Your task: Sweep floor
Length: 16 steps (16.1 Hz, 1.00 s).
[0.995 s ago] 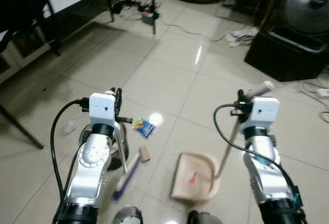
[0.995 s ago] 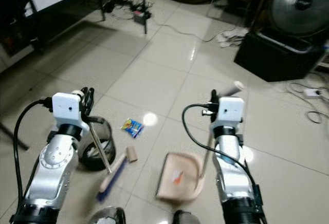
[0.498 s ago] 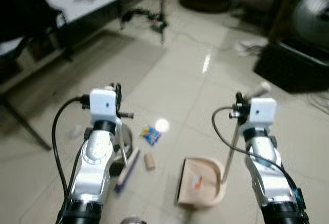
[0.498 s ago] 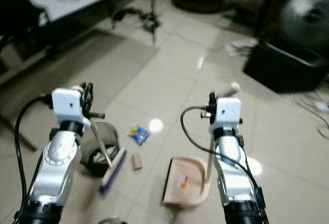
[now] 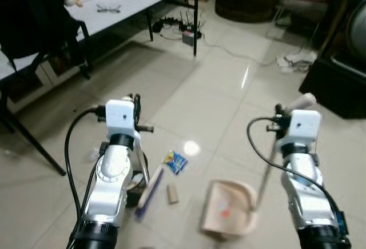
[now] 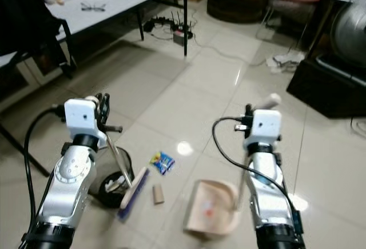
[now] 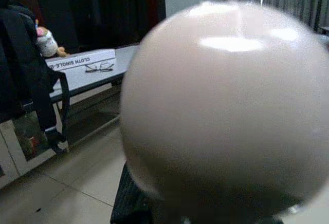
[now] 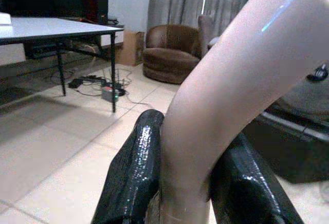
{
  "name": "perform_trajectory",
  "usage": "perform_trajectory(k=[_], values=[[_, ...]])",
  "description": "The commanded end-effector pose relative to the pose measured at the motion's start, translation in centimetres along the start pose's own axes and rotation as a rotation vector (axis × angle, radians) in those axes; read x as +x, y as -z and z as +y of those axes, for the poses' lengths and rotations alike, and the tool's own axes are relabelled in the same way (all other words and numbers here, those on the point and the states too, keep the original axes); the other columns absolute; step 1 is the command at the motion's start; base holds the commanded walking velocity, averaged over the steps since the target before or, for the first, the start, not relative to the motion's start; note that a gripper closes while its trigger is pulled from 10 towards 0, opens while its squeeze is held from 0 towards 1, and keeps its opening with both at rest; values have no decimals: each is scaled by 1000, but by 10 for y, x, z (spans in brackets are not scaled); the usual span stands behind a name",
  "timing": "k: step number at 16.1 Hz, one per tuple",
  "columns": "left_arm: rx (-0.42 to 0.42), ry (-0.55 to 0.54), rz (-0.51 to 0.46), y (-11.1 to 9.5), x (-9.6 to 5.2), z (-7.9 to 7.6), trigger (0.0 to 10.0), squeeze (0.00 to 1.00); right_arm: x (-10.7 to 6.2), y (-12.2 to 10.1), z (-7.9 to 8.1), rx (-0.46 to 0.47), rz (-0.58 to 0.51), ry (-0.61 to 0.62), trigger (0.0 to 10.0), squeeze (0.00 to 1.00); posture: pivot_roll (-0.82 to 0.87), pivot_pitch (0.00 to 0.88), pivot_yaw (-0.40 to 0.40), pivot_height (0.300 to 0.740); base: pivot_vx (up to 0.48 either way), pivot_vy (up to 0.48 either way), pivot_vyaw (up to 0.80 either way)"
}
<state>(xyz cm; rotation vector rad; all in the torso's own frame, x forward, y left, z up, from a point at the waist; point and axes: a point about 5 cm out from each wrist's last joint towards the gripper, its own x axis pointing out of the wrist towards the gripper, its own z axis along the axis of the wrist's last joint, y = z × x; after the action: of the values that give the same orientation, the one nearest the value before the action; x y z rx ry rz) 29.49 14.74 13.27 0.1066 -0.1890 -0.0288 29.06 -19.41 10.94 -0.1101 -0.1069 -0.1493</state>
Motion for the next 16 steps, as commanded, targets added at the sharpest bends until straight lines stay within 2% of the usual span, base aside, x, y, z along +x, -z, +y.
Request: perform_trajectory(k=[1,3,7,9,12,16], values=[[15,-14,-24,-5,2,5,10000,0,1,-7,8,25,-29,-19,10000,0,-1,47,10,740,382,0,0],[15,-8,-13,-2,1,2,10000,0,1,-6,7,20,-25,-10,10000,0,0,49,10,740,349,0,0],[11,-14,2,3,3,-1,10000,0,1,-8,6,4,-50,-16,10000,0,3,72,12,740,0,0,0],[11,-38,12,9,8,-3,10000,0,6,-10,9,-3,-71,-34,10000,0,7,108,20,740,0,0,0],[15,-95,-17,10,16,-2,10000,0,13,-7,11,-78,-80,-43,10000,0,6,154,26,740,0,0,0],[9,-128,-26,17,18,-7,10000,0,21,-5,13,-113,-98,-39,10000,0,-7,237,27,740,0,0,0]])
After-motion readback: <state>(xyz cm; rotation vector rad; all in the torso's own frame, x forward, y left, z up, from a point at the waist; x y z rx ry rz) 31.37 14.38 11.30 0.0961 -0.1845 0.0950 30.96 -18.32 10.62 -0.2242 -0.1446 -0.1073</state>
